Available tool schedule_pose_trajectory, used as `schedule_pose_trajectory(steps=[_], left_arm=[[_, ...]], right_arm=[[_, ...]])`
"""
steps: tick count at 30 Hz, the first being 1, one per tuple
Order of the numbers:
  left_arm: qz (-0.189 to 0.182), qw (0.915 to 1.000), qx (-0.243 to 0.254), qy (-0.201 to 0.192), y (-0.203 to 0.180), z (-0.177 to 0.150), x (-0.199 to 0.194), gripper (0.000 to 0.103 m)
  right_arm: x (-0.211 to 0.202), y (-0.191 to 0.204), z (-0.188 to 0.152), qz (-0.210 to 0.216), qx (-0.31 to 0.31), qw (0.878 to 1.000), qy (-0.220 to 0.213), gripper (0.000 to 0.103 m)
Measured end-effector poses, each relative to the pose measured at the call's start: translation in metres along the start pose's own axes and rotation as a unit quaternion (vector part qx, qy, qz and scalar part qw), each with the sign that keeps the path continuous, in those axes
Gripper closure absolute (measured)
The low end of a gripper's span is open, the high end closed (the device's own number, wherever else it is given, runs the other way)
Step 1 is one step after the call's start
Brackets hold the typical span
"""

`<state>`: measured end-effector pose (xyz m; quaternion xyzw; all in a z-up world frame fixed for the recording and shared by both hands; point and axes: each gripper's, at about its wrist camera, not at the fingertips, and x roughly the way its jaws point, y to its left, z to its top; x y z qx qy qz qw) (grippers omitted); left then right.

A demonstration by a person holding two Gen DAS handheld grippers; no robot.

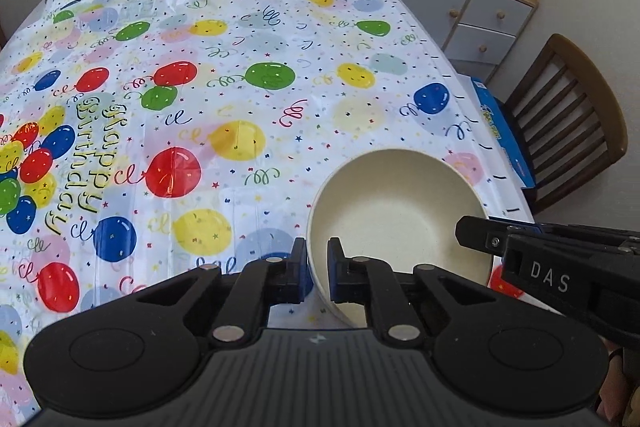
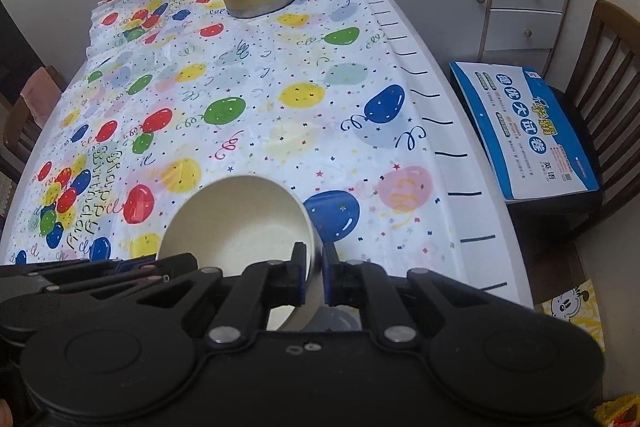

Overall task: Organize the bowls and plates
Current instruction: 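Carry the cream bowl over the pink bowl and lower it inside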

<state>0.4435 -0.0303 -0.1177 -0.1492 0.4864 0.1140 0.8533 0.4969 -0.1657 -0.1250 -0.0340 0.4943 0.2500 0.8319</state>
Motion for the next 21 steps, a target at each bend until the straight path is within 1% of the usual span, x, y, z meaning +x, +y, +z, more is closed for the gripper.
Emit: schedule_pose_trajectory(steps=[6, 10, 21], left_arm=[[-0.008, 0.9999, 0.014, -0.001, -0.006, -0.016, -0.033, 0.093], [-0.015, 0.9996, 0.024, -0.002, -0.008, -0.031, -0.059, 0.093], [-0.026, 0.9977, 0.062, 0.001, -0.014, -0.085, -0.132, 0.093]], right_arm=[[-0.028, 0.004, -0.012, -0.001, 0.009, 1.0, 0.001, 0.097], [-0.051, 0.009, -0.027, -0.008, 0.01, 1.0, -0.003, 0.097], [-0.124, 0.025, -0.08, -0.01, 0.018, 1.0, -0.006, 0.096]])
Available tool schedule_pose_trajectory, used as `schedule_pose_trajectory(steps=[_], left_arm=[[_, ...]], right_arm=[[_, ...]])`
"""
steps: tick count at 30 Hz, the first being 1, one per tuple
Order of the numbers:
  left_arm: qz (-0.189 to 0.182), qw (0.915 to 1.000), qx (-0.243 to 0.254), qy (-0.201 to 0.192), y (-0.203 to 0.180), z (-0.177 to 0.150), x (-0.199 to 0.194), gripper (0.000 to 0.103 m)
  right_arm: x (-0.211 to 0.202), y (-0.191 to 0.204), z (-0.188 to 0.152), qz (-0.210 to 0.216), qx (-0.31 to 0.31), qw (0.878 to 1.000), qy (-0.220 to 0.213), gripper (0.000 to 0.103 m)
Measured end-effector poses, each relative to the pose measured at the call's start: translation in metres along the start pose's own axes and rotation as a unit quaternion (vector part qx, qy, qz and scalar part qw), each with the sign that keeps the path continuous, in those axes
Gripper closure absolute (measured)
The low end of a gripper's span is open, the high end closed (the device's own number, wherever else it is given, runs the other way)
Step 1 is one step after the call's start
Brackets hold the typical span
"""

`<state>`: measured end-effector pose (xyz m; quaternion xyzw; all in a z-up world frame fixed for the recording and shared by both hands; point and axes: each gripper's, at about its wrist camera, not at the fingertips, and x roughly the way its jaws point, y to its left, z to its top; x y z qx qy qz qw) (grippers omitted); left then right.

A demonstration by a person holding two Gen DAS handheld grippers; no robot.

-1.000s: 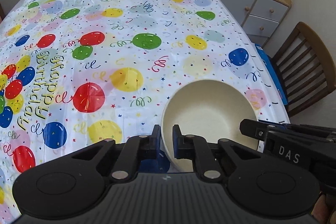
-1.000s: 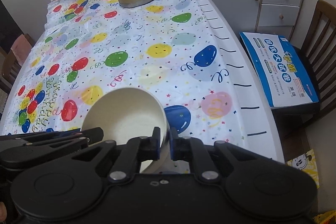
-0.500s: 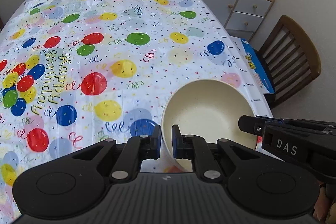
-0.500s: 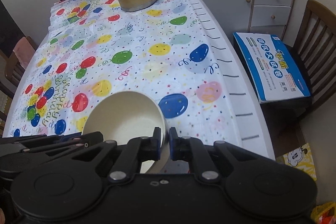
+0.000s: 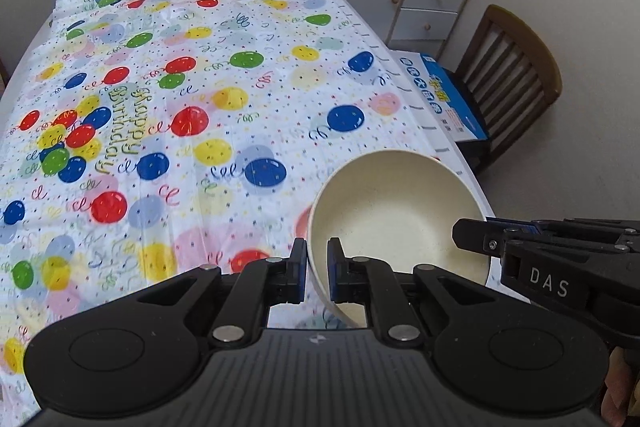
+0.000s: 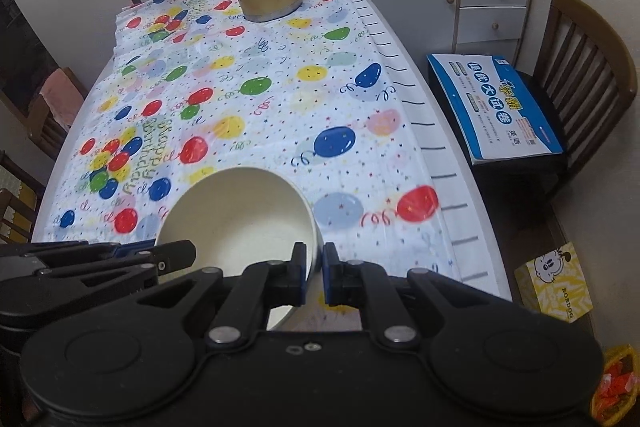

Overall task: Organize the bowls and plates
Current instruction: 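Carry the cream bowl over the pink bowl and lower it inside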

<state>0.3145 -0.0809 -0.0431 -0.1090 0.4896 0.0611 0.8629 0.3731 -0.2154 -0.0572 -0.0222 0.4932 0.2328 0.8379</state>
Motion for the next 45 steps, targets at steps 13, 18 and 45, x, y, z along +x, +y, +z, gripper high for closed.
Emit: schedule_pose_trajectory(steps=[13, 18, 45], left_arm=[[-0.025, 0.9988, 0.039, 0.016, -0.019, -0.067, -0.057, 0.093], [-0.04, 0.9979, 0.044, 0.027, -0.023, -0.096, -0.07, 0.093], [-0.041, 0.9935, 0.067, 0.082, -0.034, -0.174, -0.048, 0.093]], right_arm=[[-0.068, 0.008, -0.073, -0.008, 0.015, 1.0, -0.003, 0.096], [-0.089, 0.009, -0.1, -0.013, 0.025, 1.0, -0.006, 0.096], [-0.088, -0.004, -0.195, -0.025, 0.076, 0.996, 0.029, 0.096]])
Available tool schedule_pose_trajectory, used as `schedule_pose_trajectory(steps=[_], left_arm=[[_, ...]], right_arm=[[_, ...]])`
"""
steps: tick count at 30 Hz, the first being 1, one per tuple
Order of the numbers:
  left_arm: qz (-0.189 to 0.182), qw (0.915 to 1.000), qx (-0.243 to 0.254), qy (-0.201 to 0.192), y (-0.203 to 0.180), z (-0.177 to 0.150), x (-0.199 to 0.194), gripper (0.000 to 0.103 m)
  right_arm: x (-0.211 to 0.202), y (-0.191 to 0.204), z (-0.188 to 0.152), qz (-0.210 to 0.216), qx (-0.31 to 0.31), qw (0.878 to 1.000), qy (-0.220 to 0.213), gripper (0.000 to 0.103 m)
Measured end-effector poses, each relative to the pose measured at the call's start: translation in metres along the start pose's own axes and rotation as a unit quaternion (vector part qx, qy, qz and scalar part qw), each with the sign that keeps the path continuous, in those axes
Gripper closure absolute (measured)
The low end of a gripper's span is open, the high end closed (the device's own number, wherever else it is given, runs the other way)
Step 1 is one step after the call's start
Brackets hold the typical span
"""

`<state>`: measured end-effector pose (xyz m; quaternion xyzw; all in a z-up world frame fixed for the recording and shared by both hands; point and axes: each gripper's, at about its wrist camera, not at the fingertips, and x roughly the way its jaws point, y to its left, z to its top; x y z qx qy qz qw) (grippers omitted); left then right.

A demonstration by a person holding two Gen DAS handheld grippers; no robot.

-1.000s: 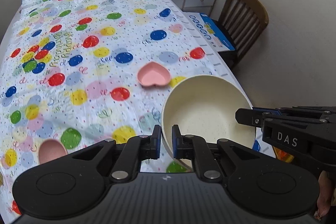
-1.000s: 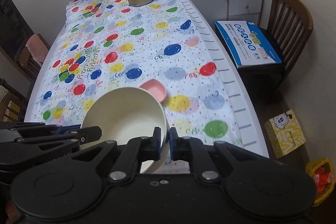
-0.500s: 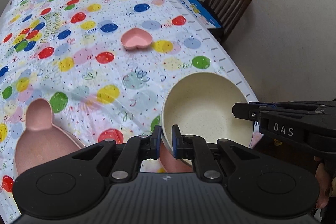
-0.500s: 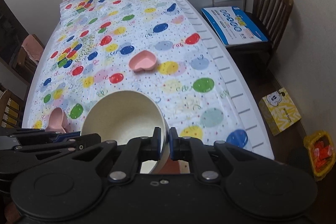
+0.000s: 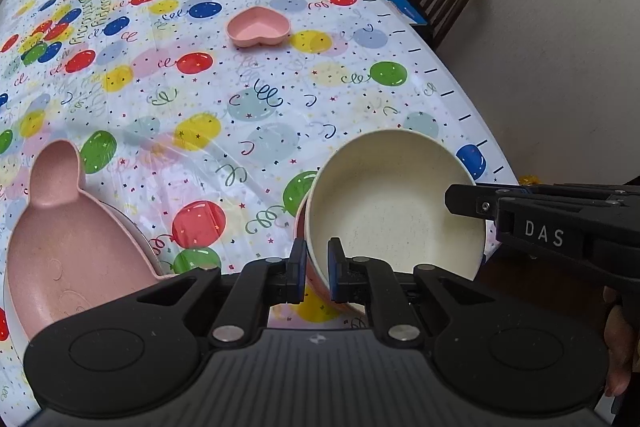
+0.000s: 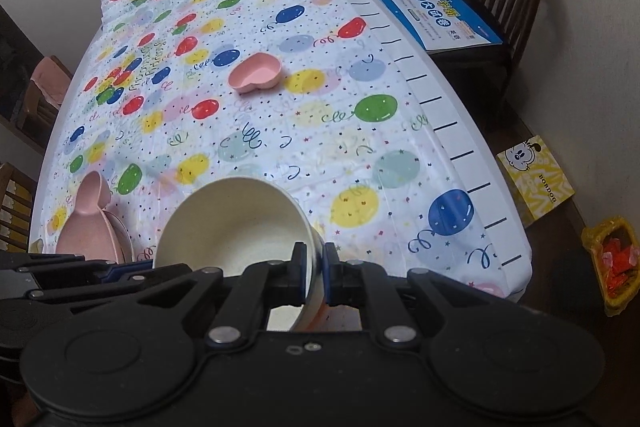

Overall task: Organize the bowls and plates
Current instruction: 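Carry the cream bowl over the pink bowl and lower it inside, then open both grippers and raise them off the nested bowls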

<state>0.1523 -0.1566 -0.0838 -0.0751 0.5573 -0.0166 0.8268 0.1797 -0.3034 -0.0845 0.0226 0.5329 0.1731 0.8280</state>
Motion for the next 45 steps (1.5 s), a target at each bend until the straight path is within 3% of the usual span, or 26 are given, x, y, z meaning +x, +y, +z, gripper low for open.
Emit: schedule_pose_trajectory(steps=[17, 24, 40, 45], left_arm=[[-0.007, 0.9998, -0.01, 0.018, 0.008, 0.0, 0.011, 0.093], [-0.016, 0.9998, -0.009, 0.011, 0.014, 0.004, 0.002, 0.093], [-0.015, 0.998, 0.012, -0.059, 0.024, 0.031, -0.039, 0.092], [-0.015, 0.9967, 0.007, -0.079, 0.03, 0.045, -0.046, 0.078]], right_arm=[[0.014, -0.002, -0.001, 0.001, 0.006, 1.0, 0.015, 0.096], [0.012, -0.002, 0.004, 0.005, 0.008, 1.0, 0.014, 0.087], [-0.02, 0.017, 0.025, 0.02, -0.03, 0.999, -0.016, 0.075], [-0.028, 0.024, 0.042, 0.029, -0.041, 0.998, -0.032, 0.069]])
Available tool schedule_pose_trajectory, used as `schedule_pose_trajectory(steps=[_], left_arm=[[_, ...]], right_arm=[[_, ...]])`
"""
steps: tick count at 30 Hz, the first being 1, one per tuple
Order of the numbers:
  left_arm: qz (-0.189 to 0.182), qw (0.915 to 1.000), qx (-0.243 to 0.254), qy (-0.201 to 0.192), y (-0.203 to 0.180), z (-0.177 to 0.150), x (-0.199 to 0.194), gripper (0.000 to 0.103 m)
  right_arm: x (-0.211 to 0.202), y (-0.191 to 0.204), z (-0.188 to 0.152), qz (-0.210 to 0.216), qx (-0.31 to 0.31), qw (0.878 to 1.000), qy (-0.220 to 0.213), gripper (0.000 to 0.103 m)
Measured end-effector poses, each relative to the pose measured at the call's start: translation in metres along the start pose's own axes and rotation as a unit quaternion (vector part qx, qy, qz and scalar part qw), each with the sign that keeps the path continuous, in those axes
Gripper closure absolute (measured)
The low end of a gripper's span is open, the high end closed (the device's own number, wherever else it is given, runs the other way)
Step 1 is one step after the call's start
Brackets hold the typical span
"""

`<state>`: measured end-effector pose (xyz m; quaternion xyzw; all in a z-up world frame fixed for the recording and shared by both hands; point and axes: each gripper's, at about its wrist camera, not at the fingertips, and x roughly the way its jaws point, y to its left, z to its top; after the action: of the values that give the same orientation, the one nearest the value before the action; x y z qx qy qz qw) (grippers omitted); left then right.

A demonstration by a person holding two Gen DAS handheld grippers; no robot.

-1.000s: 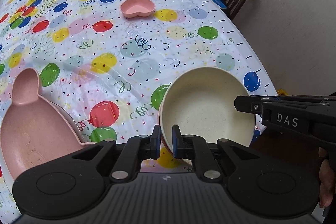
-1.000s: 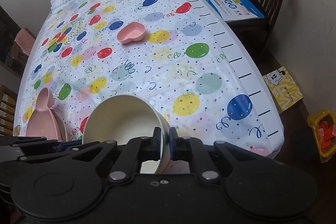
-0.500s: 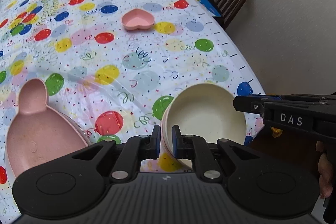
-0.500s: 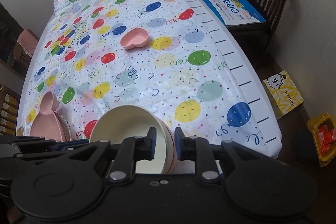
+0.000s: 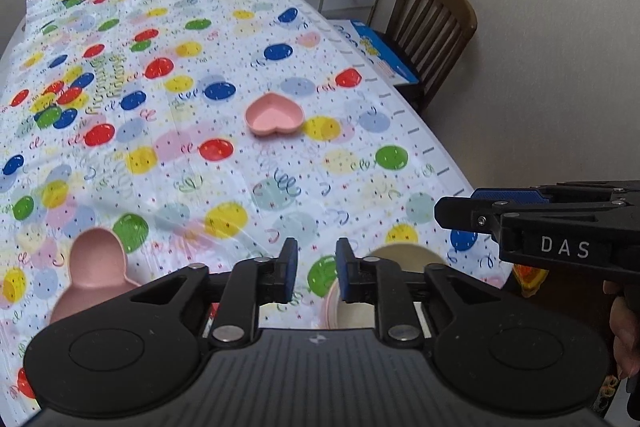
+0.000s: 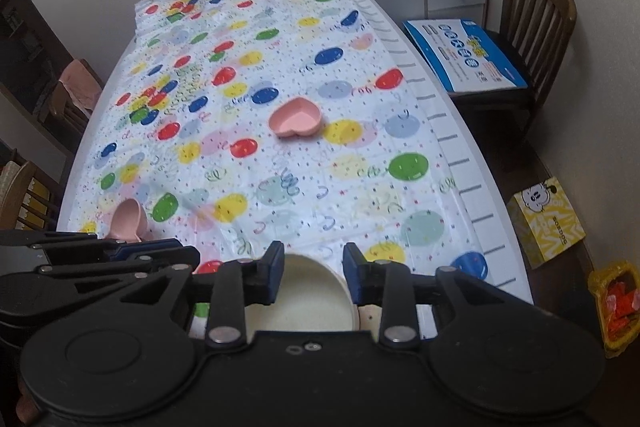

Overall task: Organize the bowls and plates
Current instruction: 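Open both grippers and raise them off the nested bowls, then move both grippers to the rim of the pink heart-shaped dish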

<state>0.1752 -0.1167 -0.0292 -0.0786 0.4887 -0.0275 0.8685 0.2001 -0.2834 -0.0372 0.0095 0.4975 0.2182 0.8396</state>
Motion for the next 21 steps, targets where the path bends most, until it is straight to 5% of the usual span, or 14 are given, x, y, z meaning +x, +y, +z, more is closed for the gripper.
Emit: schedule_pose_trajectory(steps=[6, 12, 21], left_arm=[[0.014, 0.9996, -0.008, -0.022, 0.009, 0.019, 0.0, 0.046], [0.03, 0.9988, -0.02, -0.033, 0.021, 0.04, 0.008, 0.045], [0.061, 0.9951, -0.064, -0.043, 0.046, 0.072, 0.034, 0.026]], right_arm=[[0.0, 0.005, 0.023, 0.005, -0.016, 1.0, -0.018, 0.062], [0.006, 0.007, 0.051, 0.013, -0.026, 0.999, -0.031, 0.049], [0.029, 0.004, 0.093, 0.02, -0.051, 0.998, -0.043, 0.022]])
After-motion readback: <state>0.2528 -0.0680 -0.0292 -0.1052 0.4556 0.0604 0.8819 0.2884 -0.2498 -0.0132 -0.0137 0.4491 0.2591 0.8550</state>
